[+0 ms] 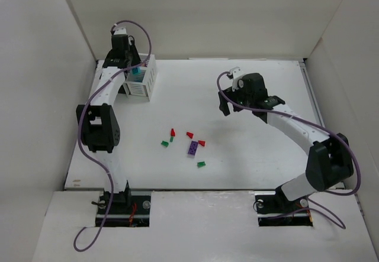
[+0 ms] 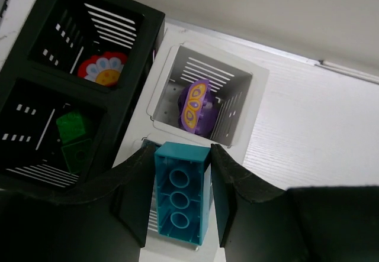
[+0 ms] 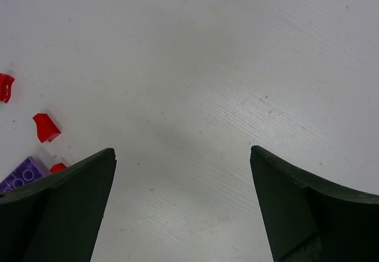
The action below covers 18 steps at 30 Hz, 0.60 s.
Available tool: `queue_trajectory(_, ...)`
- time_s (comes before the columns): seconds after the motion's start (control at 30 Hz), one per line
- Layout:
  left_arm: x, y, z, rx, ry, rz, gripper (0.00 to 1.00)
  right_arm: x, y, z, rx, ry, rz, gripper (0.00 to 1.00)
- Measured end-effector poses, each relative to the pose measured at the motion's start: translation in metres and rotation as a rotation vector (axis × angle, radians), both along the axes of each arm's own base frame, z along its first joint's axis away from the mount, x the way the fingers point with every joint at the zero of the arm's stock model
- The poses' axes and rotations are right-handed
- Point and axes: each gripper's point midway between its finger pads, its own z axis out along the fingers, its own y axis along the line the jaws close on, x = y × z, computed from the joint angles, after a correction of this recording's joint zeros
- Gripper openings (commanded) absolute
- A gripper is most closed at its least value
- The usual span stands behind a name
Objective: Sort the legos into containers by color
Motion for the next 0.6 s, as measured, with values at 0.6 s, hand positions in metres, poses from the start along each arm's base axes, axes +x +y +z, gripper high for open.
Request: queue_trajectory(0.6,-0.012,0.003,-0.030,0.014,0.082,0.025,0.65,0.003,-0.004,0.003,0.008,0.002,0.007,1.00)
